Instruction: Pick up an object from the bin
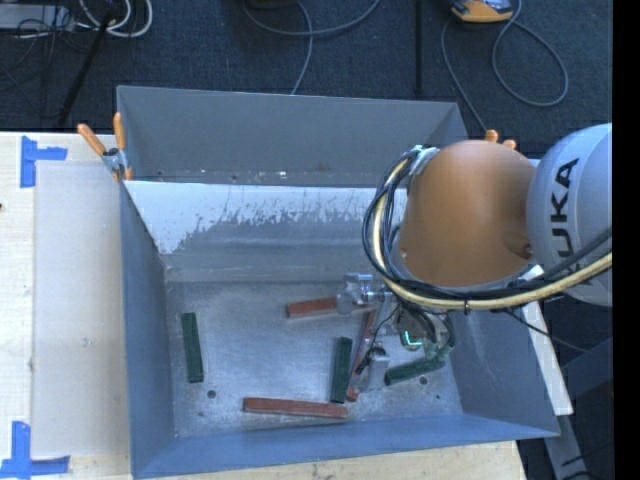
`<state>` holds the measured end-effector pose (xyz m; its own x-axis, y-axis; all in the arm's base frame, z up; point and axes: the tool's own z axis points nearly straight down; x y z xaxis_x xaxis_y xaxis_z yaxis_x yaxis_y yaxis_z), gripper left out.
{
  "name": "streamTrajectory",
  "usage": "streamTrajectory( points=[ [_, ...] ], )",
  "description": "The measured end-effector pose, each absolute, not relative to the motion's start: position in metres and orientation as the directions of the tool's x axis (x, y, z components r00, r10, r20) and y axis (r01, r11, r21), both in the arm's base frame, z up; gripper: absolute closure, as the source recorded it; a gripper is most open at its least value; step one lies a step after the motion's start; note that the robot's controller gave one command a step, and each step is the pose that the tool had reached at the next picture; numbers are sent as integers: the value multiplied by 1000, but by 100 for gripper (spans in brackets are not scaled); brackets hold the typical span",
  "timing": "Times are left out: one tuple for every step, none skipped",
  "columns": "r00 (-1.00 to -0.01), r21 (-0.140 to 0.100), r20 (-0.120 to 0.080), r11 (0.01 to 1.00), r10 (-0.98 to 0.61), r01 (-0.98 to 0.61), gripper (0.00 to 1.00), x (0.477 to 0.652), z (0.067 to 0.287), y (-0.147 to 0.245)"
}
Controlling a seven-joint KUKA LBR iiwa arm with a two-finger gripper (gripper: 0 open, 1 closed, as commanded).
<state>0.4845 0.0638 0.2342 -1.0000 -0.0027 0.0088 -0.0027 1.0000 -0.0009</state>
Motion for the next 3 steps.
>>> streamTrajectory(
  points=[
    [-933, 1, 4, 933, -359, -359, 0, 482, 131, -2],
    [-682, 1, 0, 682, -731, -731, 0, 501, 69, -53],
    [-684, -1, -5, 684, -729, -729, 100, 503, 72, -52]
  ],
)
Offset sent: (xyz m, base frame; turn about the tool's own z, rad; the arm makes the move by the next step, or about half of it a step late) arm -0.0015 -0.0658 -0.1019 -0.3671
